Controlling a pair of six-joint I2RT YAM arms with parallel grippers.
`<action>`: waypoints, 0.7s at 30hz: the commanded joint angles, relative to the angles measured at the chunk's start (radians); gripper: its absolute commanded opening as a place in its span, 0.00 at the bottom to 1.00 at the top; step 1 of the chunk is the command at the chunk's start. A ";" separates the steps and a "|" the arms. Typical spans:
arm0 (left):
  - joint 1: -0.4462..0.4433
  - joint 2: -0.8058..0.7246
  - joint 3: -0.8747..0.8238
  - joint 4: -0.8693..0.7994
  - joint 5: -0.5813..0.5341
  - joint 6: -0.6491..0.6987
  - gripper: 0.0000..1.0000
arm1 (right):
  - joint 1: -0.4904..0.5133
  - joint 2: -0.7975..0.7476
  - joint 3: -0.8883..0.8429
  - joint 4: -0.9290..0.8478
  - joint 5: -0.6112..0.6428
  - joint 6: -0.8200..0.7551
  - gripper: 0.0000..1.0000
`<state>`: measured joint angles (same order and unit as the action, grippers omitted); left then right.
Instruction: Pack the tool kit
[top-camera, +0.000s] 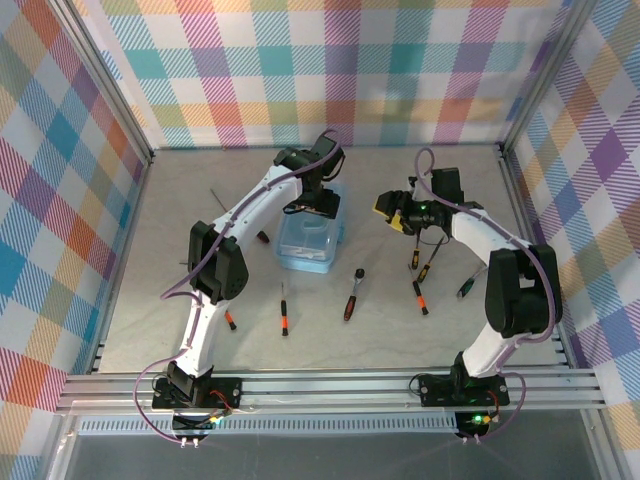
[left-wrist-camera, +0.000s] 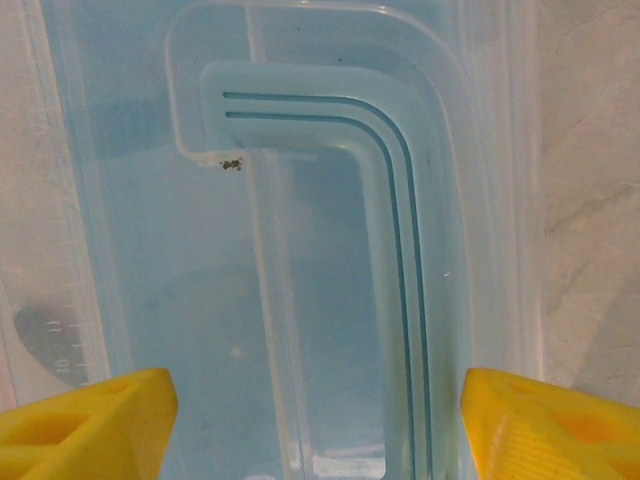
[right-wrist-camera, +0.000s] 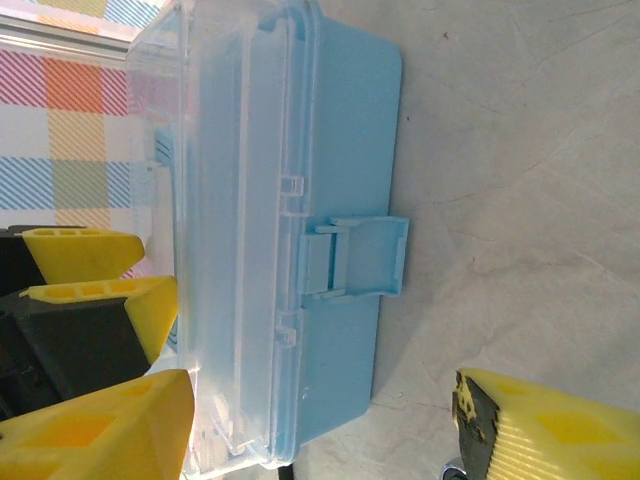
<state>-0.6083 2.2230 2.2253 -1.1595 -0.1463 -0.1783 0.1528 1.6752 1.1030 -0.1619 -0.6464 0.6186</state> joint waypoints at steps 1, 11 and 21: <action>-0.005 -0.046 0.049 -0.069 0.028 0.016 0.77 | 0.011 -0.035 -0.025 -0.010 -0.003 -0.022 0.70; 0.009 -0.095 0.080 -0.083 -0.080 0.056 0.89 | 0.025 -0.072 -0.068 -0.011 0.027 -0.027 0.70; 0.085 -0.054 -0.043 -0.068 0.004 0.084 1.00 | 0.042 -0.077 -0.087 0.013 0.038 -0.015 0.71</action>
<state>-0.5434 2.1498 2.2009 -1.2049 -0.1864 -0.1158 0.1848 1.6241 1.0225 -0.1593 -0.6090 0.6125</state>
